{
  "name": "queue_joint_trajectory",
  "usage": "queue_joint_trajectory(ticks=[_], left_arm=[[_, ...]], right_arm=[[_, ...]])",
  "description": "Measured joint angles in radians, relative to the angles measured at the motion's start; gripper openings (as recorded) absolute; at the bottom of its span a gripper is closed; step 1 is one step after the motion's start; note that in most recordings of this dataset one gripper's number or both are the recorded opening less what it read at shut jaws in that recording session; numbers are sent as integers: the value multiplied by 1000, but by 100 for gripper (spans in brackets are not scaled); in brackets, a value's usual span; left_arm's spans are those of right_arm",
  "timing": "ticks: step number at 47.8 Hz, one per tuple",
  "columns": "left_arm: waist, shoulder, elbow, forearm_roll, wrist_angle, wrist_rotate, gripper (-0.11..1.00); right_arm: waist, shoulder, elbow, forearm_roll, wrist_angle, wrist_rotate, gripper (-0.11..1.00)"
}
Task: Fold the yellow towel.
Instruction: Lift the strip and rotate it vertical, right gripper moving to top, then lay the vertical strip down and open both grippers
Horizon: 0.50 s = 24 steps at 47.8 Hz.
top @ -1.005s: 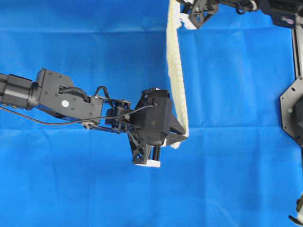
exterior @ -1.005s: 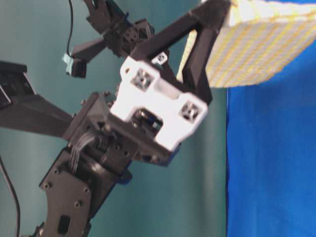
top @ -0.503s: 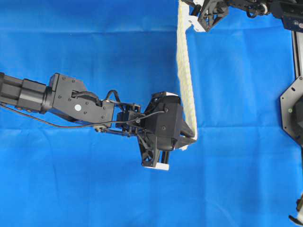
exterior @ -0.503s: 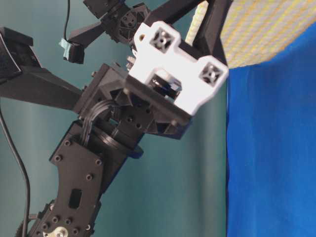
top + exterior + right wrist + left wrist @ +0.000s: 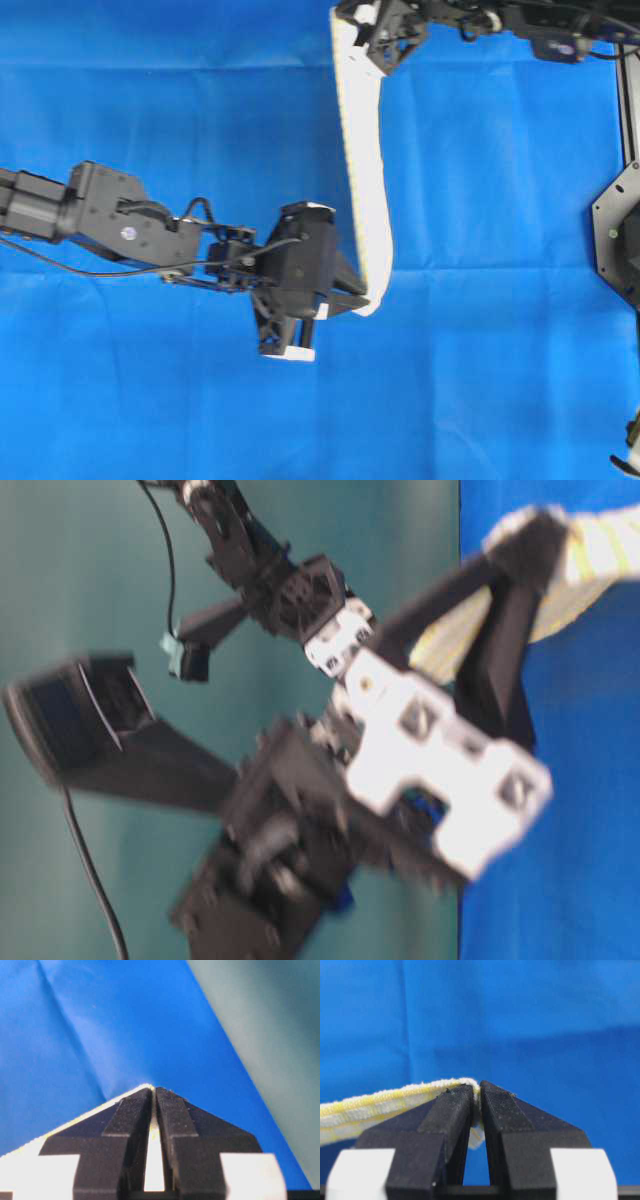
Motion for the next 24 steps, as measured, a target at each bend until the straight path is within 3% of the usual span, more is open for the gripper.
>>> queue_joint_trajectory(ticks=[12,24], left_arm=[[-23,-67,138,0,-35,-67,5],[-34,-94,187,0,-40,-92,5]], right_arm=[[26,66,-66,0,-2,3,4],[37,92,-77,2,-12,3,4]])
